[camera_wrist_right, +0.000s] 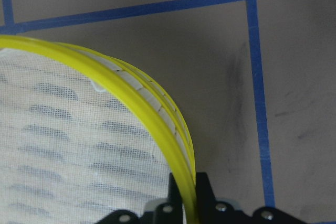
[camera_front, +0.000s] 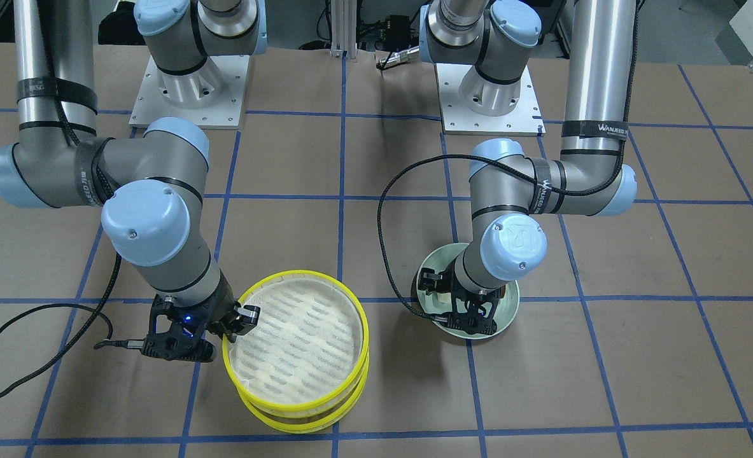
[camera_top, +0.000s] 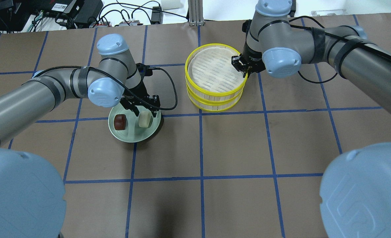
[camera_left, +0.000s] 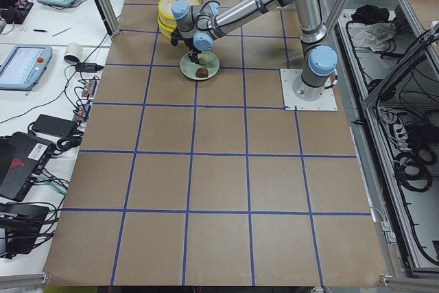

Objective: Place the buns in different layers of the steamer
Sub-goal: 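Lift the top steamer tier aside with right gripper while left lifts white bun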

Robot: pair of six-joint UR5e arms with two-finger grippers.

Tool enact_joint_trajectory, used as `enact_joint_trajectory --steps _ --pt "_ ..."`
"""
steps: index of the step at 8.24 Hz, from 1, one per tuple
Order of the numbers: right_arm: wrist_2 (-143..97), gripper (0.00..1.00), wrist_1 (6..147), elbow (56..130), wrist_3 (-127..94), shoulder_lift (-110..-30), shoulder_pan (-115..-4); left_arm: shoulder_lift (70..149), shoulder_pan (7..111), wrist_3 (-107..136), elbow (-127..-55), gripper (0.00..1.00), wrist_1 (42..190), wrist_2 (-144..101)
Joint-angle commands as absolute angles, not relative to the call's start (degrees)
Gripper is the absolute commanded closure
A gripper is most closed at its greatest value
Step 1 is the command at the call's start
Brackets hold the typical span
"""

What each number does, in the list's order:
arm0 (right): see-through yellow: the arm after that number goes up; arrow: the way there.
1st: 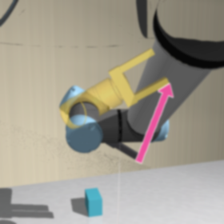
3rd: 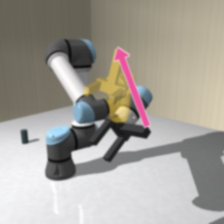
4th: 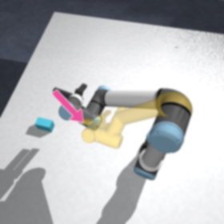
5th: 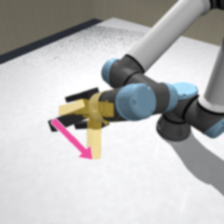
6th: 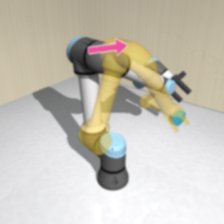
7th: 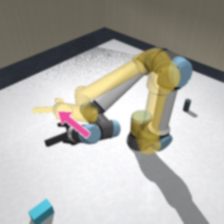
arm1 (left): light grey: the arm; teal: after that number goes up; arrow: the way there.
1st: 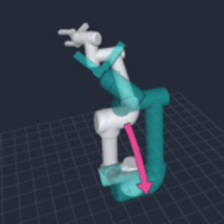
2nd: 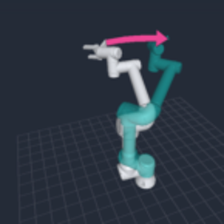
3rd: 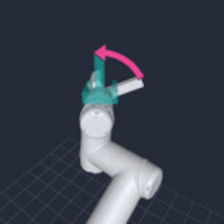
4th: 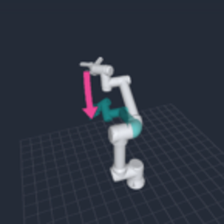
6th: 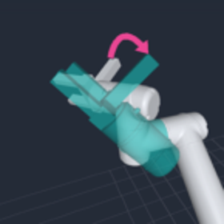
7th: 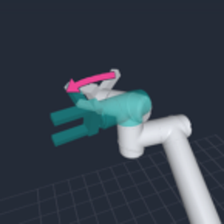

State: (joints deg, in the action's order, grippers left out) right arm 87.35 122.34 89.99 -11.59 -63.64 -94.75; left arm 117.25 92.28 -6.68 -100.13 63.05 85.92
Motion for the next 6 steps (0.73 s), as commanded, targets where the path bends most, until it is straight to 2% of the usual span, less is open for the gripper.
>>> enact_joint_trajectory --steps 1,3,6 --pt "87.45 1.00 119.29 89.39 -11.17 -66.69 -94.57 117.33 92.29 -7.38 -99.93 0.99 63.11 86.04" --pt "88.67 1.00 114.46 87.99 -7.59 -69.78 -92.21 115.41 91.94 -7.12 -98.79 1.00 63.02 86.05" --pt "89.74 1.00 110.05 87.63 2.26 -72.67 -83.44 111.89 92.54 -1.53 -91.08 1.00 65.56 84.73"
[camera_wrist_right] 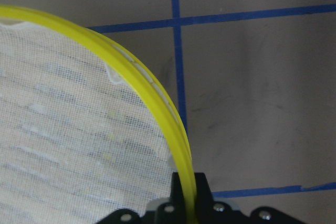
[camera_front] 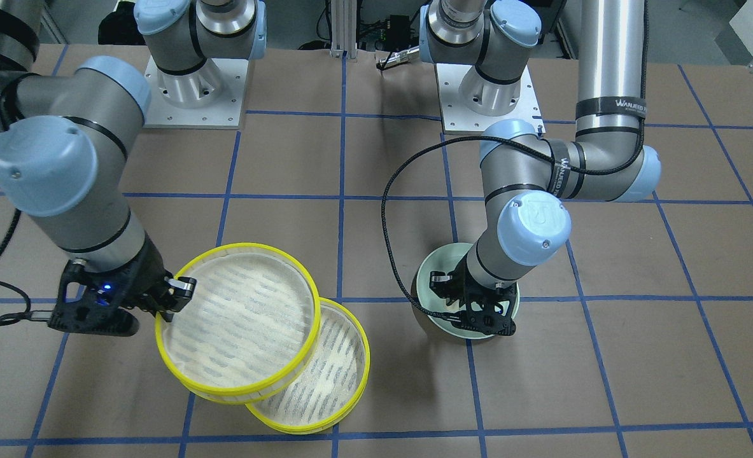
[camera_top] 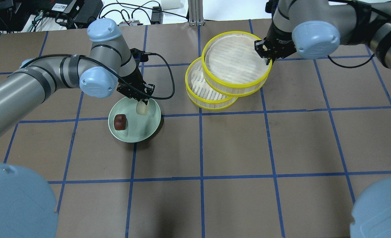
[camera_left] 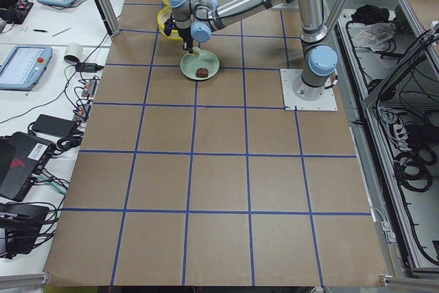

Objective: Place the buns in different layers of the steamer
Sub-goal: 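Lift the top steamer tier aside with right gripper while left lifts white bun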

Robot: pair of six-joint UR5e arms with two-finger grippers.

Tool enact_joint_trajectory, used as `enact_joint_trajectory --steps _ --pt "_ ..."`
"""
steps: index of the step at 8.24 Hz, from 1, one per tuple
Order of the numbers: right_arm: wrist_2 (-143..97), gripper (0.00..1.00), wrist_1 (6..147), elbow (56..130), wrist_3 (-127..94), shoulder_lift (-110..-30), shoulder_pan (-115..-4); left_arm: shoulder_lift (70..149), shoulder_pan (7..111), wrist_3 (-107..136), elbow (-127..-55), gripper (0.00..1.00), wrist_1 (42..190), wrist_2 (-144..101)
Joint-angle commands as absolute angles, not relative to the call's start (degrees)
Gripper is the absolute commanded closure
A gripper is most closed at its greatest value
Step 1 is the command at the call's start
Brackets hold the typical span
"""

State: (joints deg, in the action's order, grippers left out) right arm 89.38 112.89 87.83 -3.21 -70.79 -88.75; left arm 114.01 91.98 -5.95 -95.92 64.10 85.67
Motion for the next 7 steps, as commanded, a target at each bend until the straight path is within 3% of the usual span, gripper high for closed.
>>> enact_joint_trajectory --steps 1,7 --pt "90.17 1.00 108.56 87.63 5.07 -74.43 -80.89 111.54 92.98 1.29 -89.23 1.00 64.78 81.16" --pt "92.20 1.00 108.19 87.71 13.71 -76.03 -72.86 120.04 97.91 14.49 -89.21 1.00 41.52 61.99"
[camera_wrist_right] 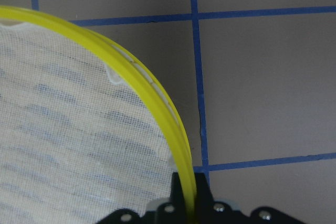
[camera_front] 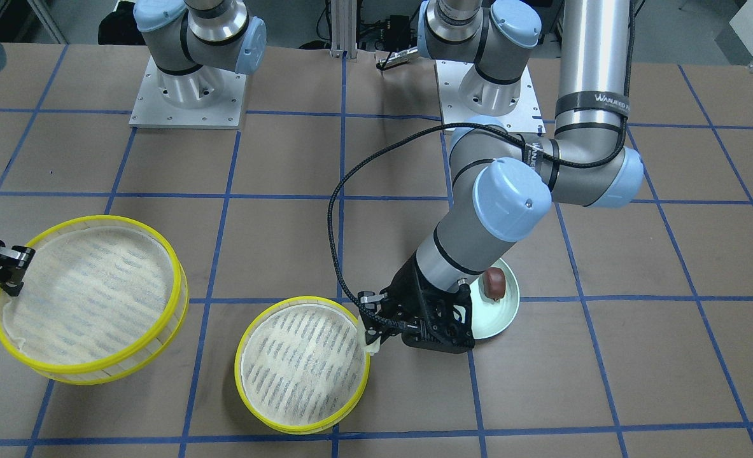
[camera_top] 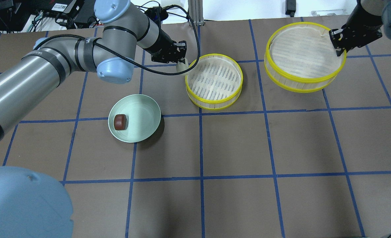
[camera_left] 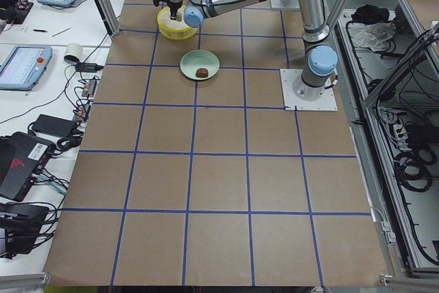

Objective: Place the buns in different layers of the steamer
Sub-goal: 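Carry the white bun into the bottom steamer tier and release it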

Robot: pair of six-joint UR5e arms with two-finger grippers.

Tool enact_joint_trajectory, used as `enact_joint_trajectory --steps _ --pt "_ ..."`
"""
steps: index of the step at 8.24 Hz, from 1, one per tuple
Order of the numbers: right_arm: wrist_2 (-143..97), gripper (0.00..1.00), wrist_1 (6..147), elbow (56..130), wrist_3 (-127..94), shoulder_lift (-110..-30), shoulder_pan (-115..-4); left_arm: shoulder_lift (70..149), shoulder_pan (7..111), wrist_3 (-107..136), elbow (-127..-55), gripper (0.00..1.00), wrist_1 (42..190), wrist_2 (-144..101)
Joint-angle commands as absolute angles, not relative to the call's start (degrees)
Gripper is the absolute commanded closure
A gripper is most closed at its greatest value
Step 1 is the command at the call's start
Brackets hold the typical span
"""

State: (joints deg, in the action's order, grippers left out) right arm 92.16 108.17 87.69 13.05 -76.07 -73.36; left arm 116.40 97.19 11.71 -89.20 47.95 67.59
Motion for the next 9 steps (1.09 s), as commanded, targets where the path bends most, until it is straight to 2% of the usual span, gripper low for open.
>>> enact_joint_trajectory --steps 1,3,5,6,7,9 --pt "92.20 1.00 108.19 87.80 13.71 -76.11 -72.86 122.06 98.69 16.24 -89.03 1.00 40.70 60.83" --pt "92.11 1.00 108.19 87.80 13.71 -76.11 -72.86 124.79 100.02 16.52 -88.33 1.00 40.43 60.82" --pt "92.11 1.00 108.19 87.89 13.62 -76.11 -72.86 125.33 100.20 18.70 -87.80 0.27 40.17 61.52" --pt "92.11 1.00 108.19 87.89 13.62 -76.11 -72.86 125.33 100.20 23.59 -87.72 0.12 40.08 61.44" --pt "92.11 1.00 108.11 87.89 13.45 -76.20 -72.86 125.16 100.20 23.99 -87.63 0.04 39.21 61.35" --pt "91.76 1.00 108.28 87.89 12.92 -76.29 -73.47 124.81 100.20 24.00 -86.23 0.00 38.93 61.43"
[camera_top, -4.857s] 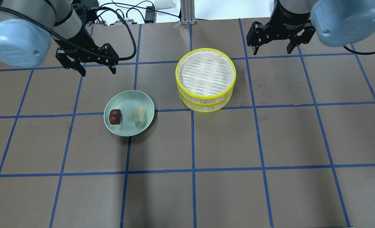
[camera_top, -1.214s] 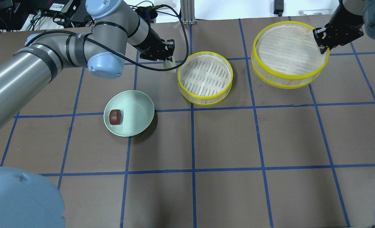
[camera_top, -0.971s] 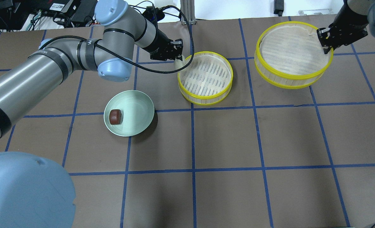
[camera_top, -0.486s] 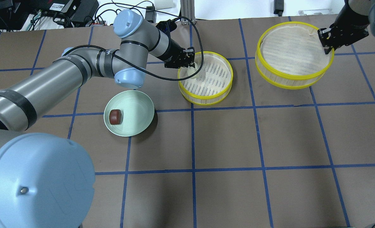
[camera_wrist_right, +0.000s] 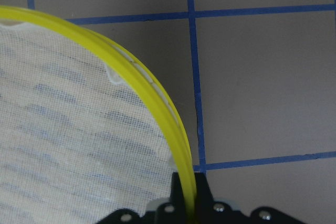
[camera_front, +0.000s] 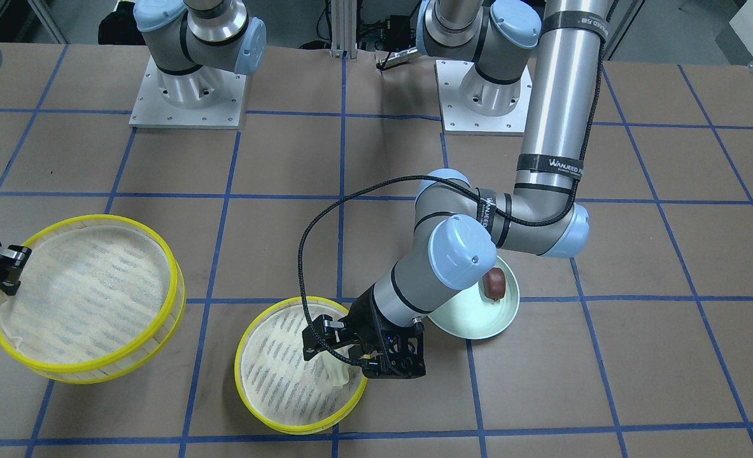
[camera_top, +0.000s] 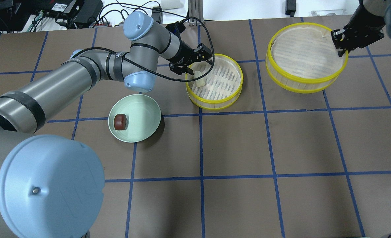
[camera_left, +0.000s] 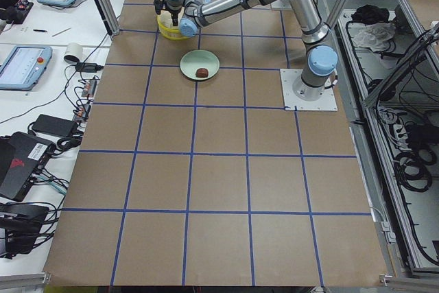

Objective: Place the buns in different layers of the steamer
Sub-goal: 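Set the top tier back onto the bottom tier while left gripper returns to bowl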

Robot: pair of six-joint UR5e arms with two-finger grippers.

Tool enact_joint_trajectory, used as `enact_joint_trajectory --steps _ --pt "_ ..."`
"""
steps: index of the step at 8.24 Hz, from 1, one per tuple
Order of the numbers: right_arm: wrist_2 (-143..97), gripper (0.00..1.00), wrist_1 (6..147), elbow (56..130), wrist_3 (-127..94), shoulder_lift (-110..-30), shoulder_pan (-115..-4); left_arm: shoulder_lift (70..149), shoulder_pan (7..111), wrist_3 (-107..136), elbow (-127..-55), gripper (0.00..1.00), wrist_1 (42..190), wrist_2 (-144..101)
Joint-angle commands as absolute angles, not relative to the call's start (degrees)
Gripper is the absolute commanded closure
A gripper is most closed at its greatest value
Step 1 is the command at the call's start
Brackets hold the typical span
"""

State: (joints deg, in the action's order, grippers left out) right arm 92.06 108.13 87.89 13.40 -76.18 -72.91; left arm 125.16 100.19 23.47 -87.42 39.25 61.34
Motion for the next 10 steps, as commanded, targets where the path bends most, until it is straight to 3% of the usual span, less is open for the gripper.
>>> enact_joint_trajectory --steps 1,4,7,10 --pt "91.41 1.00 108.54 87.98 11.70 -76.20 -74.35 123.24 100.11 22.95 -85.96 0.00 39.81 62.31" --pt "91.41 1.00 111.00 88.07 2.32 -75.15 -81.80 117.18 98.19 4.55 -85.96 0.00 57.14 82.20" --pt "91.32 1.00 117.39 88.24 -9.19 -70.51 -89.71 110.85 90.56 -7.35 -86.83 0.00 71.14 87.10" --pt "88.68 1.00 123.31 87.72 -20.26 -64.34 -94.91 108.11 89.03 -7.65 -90.67 0.00 74.01 95.54"
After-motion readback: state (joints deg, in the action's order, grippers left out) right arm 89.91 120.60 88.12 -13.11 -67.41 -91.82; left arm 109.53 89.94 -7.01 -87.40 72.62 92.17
